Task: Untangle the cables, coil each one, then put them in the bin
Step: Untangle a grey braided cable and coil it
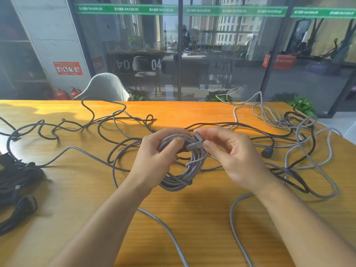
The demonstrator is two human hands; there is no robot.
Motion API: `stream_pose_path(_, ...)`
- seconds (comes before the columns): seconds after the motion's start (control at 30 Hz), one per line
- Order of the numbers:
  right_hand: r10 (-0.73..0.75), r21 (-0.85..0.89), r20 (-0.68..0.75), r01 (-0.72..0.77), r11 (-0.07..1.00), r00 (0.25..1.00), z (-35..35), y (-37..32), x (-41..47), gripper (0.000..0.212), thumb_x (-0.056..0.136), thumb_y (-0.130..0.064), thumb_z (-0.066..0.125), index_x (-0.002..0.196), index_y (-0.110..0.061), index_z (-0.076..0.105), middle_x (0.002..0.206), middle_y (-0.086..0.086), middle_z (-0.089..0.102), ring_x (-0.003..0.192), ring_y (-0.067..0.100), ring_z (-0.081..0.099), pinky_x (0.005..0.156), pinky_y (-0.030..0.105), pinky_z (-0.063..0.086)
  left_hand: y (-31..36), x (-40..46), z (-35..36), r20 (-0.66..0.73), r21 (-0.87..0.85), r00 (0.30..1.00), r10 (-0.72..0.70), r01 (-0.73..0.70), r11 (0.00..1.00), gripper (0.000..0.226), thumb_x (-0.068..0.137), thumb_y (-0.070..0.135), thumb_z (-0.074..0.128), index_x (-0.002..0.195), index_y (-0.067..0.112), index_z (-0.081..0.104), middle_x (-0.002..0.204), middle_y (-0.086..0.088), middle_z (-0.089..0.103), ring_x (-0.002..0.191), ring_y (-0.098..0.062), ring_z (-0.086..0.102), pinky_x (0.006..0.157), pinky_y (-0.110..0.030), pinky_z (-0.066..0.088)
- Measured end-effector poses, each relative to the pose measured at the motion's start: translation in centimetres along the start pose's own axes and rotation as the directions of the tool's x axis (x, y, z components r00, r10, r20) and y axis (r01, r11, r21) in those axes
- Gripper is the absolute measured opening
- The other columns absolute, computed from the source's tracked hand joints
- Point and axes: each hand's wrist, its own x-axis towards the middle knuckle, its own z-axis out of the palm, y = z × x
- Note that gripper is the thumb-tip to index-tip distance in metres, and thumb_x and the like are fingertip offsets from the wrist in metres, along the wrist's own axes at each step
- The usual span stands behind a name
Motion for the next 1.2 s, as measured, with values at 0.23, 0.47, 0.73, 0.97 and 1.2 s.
stream_pose_path(0.23, -0.017, -0.035, -0.013, 0.017, 0.999, 1.0, 0.2, -0.34, -0.07, 0.028, 0.103, -0.013, 0.062, 0.124, -0.029, 0.072, 0.115, -0.007, 0.076, 0.115, 0.018, 0.069, 0.101, 0.037, 0.055, 0.05, 0.05, -0.13, 0.006, 0.068, 0.997, 0.071, -0.072, 0.995, 0.019, 0.105, 0.008, 0.055, 0.111, 0.012, 0.073, 0.05, 0.018, 0.055, 0.044, -0.002, 0.043, 0.047, -0.011, 0.034)
stream_pose_path(0.47, -0.191, -0.318, 0.002, 0.182, 0.93, 0.982, 0.13, -0.84, -0.18, 0.03, 0.102, -0.008, 0.063, 0.128, -0.02, 0.072, 0.109, -0.014, 0.069, 0.102, 0.006, 0.063, 0.089, 0.013, 0.045, -0.6, 0.17, -0.17, -0.021, 0.04, 0.999, 0.036, -0.035, 0.999, 0.02, 0.103, 0.018, 0.059, 0.105, 0.029, 0.076, 0.058, 0.006, 0.047, 0.055, -0.021, 0.034, 0.05, -0.027, 0.029)
stream_pose_path(0.73, -0.178, -0.303, 0.027, 0.178, 0.936, 0.984, -0.15, -0.62, -0.1, 0.033, 0.103, -0.003, 0.062, 0.129, -0.019, 0.074, 0.112, -0.009, 0.071, 0.11, 0.011, 0.066, 0.092, 0.017, 0.049, -0.56, 0.04, -0.05, 0.072, -0.048, 0.997, -0.011, 0.015, 0.999, 0.024, 0.092, 0.029, 0.06, 0.112, 0.025, 0.073, 0.053, 0.014, 0.043, 0.047, -0.009, 0.034, 0.047, -0.021, 0.03)
stream_pose_path(0.97, -0.156, -0.257, 0.096, 0.176, 0.95, 0.983, -0.51, -0.72, -0.16, 0.033, 0.103, -0.007, 0.06, 0.131, -0.02, 0.073, 0.109, -0.007, 0.069, 0.11, 0.011, 0.065, 0.092, 0.018, 0.047, -0.03, -0.18, 0.2, 0.084, -0.185, 0.988, -0.132, 0.145, 0.972, 0.021, 0.094, 0.02, 0.059, 0.104, 0.022, 0.077, 0.068, -0.019, 0.026, 0.056, -0.021, 0.016, 0.052, -0.034, 0.013)
stream_pose_path(1.2, -0.117, -0.282, 0.121, 0.147, 0.948, 0.986, -0.18, 0.1, -0.07, 0.036, 0.103, -0.003, 0.06, 0.132, -0.021, 0.072, 0.109, -0.007, 0.067, 0.108, 0.015, 0.064, 0.092, 0.024, 0.05, -0.24, -0.19, 0.54, 0.012, -0.149, 0.981, -0.193, 0.193, 0.97, 0.019, 0.098, 0.024, 0.06, 0.097, 0.027, 0.079, 0.06, 0.003, 0.037, 0.05, -0.015, 0.023, 0.05, -0.032, 0.014)
